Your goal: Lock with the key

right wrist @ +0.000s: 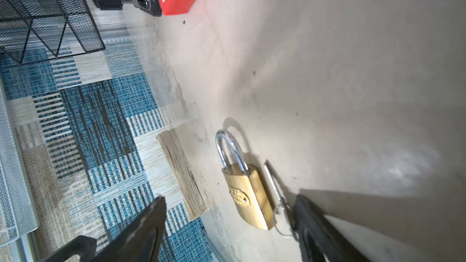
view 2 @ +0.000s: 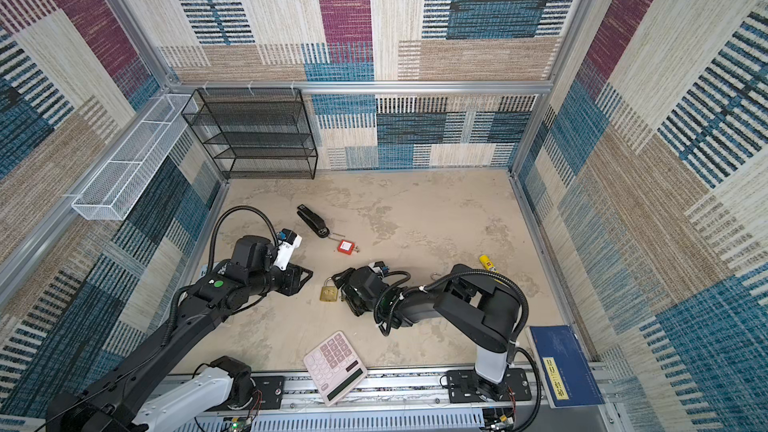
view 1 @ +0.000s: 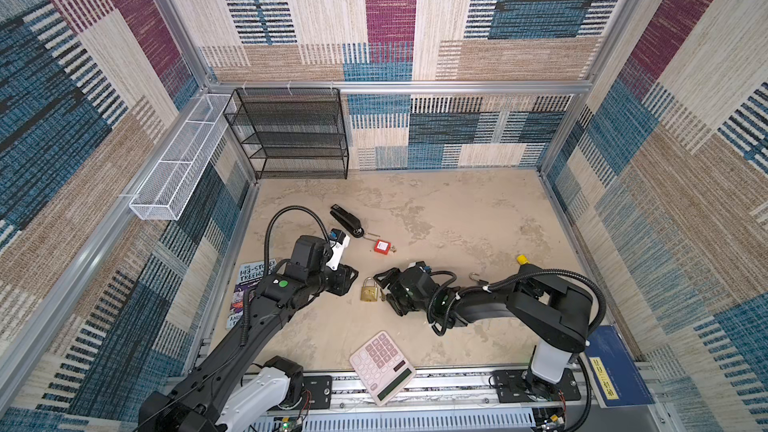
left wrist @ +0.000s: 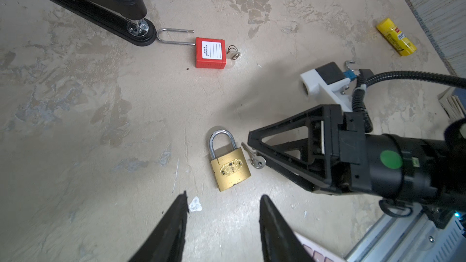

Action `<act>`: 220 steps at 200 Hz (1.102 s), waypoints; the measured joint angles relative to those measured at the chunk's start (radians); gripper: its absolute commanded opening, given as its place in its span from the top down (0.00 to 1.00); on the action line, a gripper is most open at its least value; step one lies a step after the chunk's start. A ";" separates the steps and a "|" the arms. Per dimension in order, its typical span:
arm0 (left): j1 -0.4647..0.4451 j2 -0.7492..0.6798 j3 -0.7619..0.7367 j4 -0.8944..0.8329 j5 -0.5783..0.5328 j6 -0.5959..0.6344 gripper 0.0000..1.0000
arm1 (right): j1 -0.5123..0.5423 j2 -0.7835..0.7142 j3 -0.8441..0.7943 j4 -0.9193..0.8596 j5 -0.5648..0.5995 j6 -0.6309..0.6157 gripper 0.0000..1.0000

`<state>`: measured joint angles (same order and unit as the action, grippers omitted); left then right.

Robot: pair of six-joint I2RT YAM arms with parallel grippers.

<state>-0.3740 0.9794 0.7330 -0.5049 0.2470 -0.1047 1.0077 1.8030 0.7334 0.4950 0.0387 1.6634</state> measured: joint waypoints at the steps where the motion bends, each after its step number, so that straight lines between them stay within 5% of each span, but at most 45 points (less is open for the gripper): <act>1: 0.000 0.000 0.000 0.000 0.000 0.000 0.52 | 0.000 0.000 0.000 0.000 -0.001 0.000 0.18; 51: 0.000 -0.018 0.000 -0.027 0.000 0.000 0.52 | -0.001 -0.081 -0.016 -0.137 0.076 -0.002 0.13; 105: 0.000 0.002 0.019 -0.043 -0.001 0.004 0.52 | -0.012 -0.017 -0.002 -0.022 0.000 -0.068 0.13; 220: 0.000 0.034 0.035 -0.043 0.004 0.007 0.50 | -0.015 -0.037 0.078 -0.230 0.038 -0.144 0.14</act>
<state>-0.3737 1.0138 0.7681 -0.5484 0.2508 -0.0978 0.9924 1.7660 0.8112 0.2649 0.0769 1.5196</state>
